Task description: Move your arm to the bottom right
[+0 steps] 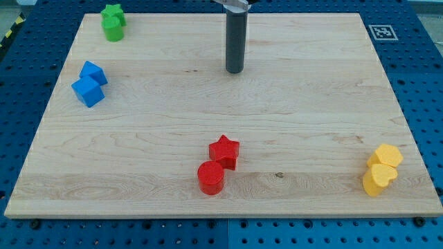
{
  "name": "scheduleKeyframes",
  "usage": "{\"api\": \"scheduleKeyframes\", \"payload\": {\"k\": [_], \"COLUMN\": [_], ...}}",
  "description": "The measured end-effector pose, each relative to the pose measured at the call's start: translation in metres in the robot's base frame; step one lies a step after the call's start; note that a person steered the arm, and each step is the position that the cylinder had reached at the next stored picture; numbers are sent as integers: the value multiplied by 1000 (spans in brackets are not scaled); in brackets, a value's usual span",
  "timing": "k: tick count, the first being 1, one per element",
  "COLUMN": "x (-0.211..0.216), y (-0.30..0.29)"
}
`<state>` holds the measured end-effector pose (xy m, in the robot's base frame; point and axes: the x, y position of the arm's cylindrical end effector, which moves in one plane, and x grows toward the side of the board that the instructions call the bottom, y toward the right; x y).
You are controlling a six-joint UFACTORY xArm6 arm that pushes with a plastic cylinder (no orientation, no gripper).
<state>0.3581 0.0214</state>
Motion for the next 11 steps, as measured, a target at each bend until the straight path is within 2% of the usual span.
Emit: {"api": "scheduleKeyframes", "payload": {"k": [1,2,4,5,11], "x": [22,79,196,216,233], "y": [46,102,108,108,159]}}
